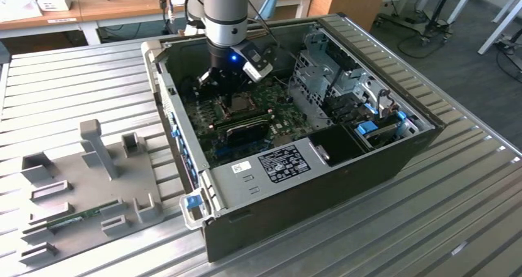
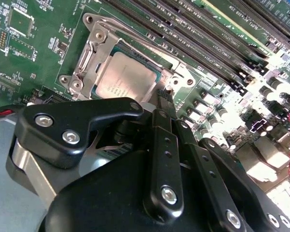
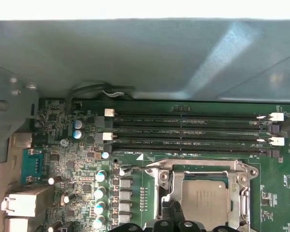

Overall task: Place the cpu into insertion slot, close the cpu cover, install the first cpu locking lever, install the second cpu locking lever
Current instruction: 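Close the cpu cover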

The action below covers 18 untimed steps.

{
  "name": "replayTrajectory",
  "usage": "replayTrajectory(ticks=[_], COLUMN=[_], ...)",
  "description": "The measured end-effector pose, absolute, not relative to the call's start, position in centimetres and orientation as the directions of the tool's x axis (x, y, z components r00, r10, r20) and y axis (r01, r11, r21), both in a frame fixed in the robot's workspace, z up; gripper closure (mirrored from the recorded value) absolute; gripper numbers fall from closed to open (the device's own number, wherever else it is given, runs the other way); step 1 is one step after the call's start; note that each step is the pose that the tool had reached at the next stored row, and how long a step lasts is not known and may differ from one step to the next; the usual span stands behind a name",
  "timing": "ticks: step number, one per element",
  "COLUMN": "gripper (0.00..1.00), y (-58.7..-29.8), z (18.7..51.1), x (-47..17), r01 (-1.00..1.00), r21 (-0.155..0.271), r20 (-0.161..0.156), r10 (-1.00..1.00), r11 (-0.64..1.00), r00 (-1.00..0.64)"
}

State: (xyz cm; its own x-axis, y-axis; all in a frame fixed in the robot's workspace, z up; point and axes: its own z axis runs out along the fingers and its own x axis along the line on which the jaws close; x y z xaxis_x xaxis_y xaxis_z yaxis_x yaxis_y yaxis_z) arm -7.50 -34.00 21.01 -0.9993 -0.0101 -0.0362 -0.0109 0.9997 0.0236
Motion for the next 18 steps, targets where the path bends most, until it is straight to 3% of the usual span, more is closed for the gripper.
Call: replayTrajectory(ticks=[18], gripper=[0.89], y=[-33.68], z=[20.73], x=[-7.5], r01=[0.002], r21=[0.024], r20=[-0.036], r10=[0.003], r11=[1.0], r00=[-0.999])
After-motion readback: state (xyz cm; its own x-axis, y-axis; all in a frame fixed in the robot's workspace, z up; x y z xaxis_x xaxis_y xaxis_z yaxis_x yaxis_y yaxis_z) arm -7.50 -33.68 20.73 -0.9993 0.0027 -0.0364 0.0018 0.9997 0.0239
